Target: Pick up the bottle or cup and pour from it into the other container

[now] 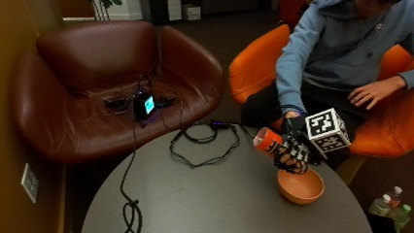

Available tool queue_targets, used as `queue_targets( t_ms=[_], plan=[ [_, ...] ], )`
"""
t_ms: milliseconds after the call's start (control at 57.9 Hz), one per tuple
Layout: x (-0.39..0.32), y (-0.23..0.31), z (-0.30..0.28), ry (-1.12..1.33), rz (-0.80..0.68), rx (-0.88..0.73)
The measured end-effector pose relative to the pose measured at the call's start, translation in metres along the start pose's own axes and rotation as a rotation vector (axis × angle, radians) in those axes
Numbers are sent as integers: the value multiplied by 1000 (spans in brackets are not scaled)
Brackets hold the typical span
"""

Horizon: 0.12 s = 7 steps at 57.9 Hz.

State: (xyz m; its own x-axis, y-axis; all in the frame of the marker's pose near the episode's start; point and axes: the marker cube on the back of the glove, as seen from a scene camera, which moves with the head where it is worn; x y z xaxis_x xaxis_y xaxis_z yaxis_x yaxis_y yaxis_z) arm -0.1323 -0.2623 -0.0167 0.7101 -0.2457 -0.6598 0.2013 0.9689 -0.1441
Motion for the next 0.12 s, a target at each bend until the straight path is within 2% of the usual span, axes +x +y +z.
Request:
queue_targets(
  t_ms=[121],
  plan=[
    [5,-2,-3,-27,21,7]
  ],
)
